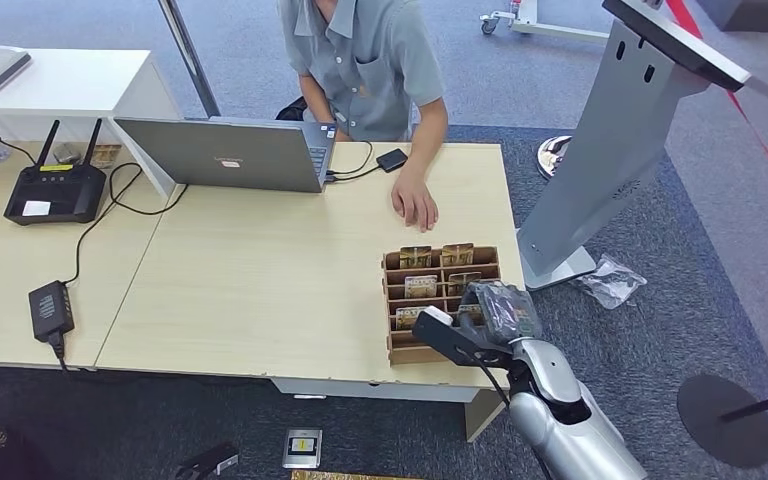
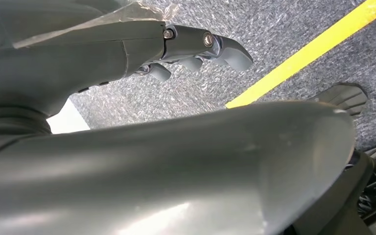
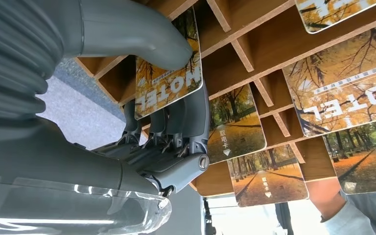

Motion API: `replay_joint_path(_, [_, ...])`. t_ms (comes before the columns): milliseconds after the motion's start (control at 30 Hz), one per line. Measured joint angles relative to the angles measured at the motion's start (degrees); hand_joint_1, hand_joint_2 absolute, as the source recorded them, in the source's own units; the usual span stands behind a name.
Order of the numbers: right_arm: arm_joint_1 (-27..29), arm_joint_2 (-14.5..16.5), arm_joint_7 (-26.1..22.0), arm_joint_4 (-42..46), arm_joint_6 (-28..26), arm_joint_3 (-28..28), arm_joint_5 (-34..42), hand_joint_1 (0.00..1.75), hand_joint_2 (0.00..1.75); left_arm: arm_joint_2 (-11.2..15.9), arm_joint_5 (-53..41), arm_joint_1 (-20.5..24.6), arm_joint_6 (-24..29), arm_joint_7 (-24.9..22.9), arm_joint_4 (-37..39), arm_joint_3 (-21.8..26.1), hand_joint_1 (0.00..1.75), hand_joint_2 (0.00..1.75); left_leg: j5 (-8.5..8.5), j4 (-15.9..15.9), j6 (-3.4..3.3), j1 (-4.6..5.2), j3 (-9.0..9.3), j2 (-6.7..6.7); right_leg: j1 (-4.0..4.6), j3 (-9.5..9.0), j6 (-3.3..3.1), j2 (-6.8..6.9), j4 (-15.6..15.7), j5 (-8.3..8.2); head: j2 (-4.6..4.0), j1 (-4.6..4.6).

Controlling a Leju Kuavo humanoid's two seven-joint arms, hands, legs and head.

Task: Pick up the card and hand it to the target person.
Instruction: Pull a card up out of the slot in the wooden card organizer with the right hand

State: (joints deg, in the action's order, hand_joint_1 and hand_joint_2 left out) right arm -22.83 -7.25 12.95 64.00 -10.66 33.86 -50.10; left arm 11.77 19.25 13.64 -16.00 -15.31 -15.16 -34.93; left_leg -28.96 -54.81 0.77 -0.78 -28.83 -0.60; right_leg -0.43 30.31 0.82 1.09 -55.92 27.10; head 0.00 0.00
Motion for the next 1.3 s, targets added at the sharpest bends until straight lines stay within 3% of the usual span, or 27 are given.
replay_joint_path(333, [1.20, -1.30, -2.76, 9.64, -4.17, -0.15, -2.09, 1.62, 1.75, -0.11, -0.55, -0.70, 0.35, 0.69, -0.13, 1.06, 0.00, 0.00, -0.04, -0.06, 0.00, 0.01, -0.05, 0.01, -0.01, 0.05, 0.00, 0.03, -0.07, 0.06, 0.00, 0.00])
replay_joint_path(600, [1.94, -2.96, -3.08, 23.22, -4.37, -0.21, -5.92, 1.57, 1.75, -0.16, -1.21, -0.81, 0.38, 0.93, -0.15, 1.91, 0.00, 0.00, -0.07, -0.14, 0.01, 0.04, -0.15, 0.03, -0.04, 0.17, 0.01, 0.06, -0.17, 0.09, 0.00, 0.00])
replay_joint_path(767, [2.48, -2.96, -3.12, 25.93, -4.75, -0.42, -7.50, 1.75, 1.75, -0.26, -1.67, -0.65, 0.25, 0.92, -0.23, 1.97, 0.00, 0.00, -0.06, -0.13, 0.00, 0.03, -0.15, 0.06, -0.03, 0.15, 0.01, 0.08, -0.14, 0.09, 0.00, 0.00])
replay_joint_path(1100, [-0.54, -1.49, -4.19, 19.88, -5.61, 0.33, -9.99, 1.75, 1.75, -0.90, -3.60, 0.77, -0.56, -0.01, -0.46, 1.12, 0.00, 0.00, 0.01, -0.07, -0.01, 0.02, -0.13, 0.08, -0.01, 0.12, 0.00, 0.08, -0.07, 0.02, 0.00, 0.00])
replay_joint_path(1300, [-6.90, 1.19, -5.34, 11.27, -3.93, 2.88, -10.73, 1.75, 1.75, -1.43, -4.66, 1.96, -1.45, -1.02, -0.37, 0.58, 0.00, 0.00, 0.01, -0.07, 0.02, 0.02, -0.13, -0.09, -0.02, 0.18, 0.00, -0.08, -0.10, -0.02, 0.00, 0.00])
